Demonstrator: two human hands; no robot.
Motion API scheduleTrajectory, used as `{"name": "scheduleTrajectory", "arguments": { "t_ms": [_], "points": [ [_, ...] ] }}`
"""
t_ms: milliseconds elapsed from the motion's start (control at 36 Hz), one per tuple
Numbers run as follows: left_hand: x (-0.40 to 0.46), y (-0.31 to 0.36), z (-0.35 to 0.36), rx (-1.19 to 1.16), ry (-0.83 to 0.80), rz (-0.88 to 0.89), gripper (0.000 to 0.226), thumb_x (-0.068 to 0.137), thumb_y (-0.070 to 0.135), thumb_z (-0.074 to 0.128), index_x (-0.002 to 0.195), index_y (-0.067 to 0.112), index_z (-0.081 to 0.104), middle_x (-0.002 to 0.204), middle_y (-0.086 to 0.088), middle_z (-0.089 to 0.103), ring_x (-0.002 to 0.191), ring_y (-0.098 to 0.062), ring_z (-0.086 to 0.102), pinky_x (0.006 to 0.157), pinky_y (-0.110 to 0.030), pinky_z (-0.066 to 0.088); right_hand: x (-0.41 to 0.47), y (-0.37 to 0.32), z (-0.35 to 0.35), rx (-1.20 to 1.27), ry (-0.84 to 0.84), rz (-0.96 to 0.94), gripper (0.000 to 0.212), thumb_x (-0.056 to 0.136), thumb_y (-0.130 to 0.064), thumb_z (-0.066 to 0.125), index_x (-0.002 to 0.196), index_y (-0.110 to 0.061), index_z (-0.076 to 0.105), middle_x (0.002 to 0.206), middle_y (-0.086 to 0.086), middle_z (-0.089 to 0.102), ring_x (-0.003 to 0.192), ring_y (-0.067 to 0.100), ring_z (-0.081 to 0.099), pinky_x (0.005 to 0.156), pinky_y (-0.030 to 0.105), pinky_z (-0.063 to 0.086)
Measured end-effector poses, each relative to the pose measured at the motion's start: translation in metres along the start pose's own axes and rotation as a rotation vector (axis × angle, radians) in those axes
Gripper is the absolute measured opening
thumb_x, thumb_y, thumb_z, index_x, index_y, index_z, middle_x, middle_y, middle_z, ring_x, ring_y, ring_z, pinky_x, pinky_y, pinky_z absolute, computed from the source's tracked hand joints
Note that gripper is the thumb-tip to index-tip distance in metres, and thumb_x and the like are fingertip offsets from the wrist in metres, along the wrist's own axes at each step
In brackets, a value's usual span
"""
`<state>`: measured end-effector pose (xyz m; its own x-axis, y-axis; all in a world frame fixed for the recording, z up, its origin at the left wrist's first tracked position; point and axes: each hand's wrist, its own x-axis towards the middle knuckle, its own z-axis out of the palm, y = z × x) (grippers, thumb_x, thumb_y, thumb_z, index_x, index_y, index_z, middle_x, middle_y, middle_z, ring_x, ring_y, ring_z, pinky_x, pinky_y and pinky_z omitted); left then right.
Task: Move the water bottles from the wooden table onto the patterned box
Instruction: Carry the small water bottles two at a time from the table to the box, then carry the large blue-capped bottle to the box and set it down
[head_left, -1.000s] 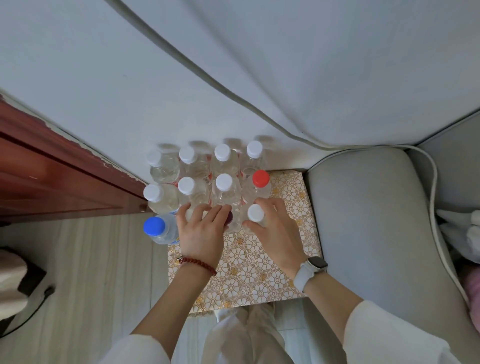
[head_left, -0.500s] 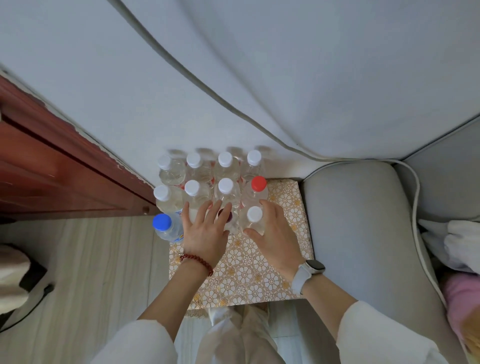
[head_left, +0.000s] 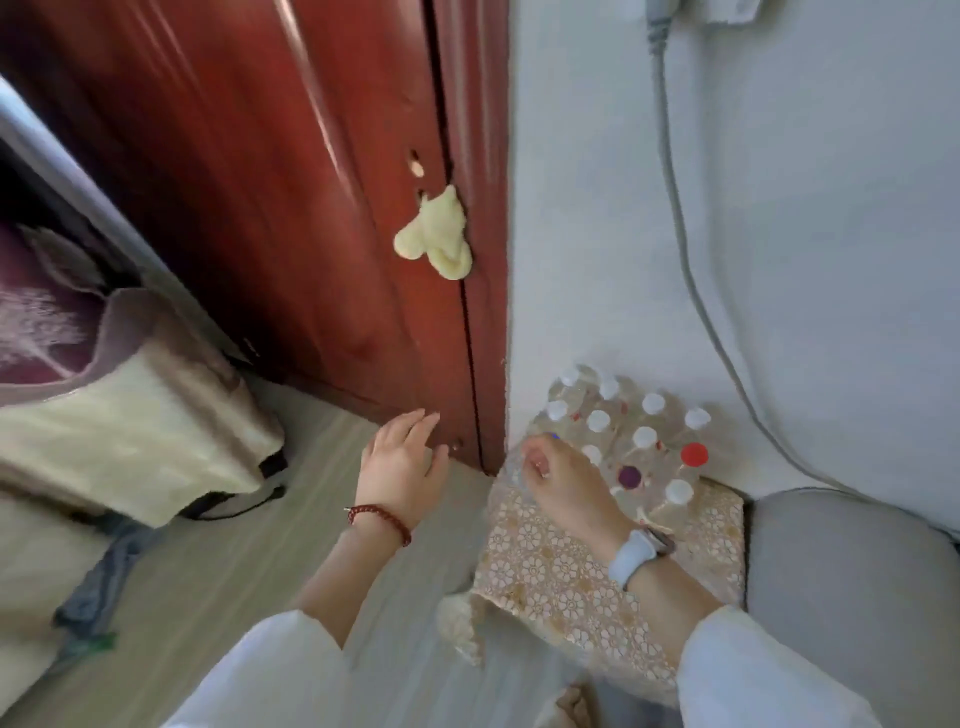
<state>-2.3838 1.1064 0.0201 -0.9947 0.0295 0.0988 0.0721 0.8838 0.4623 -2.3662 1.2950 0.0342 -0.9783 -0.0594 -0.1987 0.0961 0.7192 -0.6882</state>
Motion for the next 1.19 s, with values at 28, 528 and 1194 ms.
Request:
{"name": "scheduleTrajectory", "arguments": {
  "t_ms": [28,528,1194],
  "points": [
    [-0.012,-0.018,-0.023,0.006,0.032,-0.031,0.042,0.089,0.034,0.045,0.125,0.016,0.053,0.134,-0.004,0.051,0.123,-0.027,0.045,0.102,-0.041,0.033,-0.003,-0.024,0.013,0.002,-0.017,-0.033,0.027,0.092,-0.023,0.047,0.116,-0.012,0.056,0.110,0.004,0.064,0.102,0.021,0.060,0.089,0.036,0.048],
    [-0.534,-0.388,-0.387,0.165,0.662,-0.902,0.037,0.083,0.032,0.052,0.113,0.013,0.062,0.112,-0.010,0.062,0.106,-0.030,0.056,0.092,-0.043,0.046,-0.310,-0.480,0.415,-0.018,-0.726,-0.827,0.025,0.091,-0.021,0.050,0.113,-0.013,0.058,0.109,0.005,0.064,0.104,0.022,0.058,0.094,0.032,0.043],
    [-1.055,-0.578,-0.524,0.326,1.002,-1.965,0.038,0.091,0.030,0.046,0.128,0.018,0.050,0.127,-0.003,0.055,0.117,-0.023,0.048,0.095,-0.036,0.036,-0.808,-0.751,0.863,-0.425,-1.399,-1.892,0.035,0.095,-0.029,0.041,0.127,-0.019,0.048,0.131,0.001,0.052,0.117,0.021,0.051,0.095,0.033,0.042]
  ]
}}
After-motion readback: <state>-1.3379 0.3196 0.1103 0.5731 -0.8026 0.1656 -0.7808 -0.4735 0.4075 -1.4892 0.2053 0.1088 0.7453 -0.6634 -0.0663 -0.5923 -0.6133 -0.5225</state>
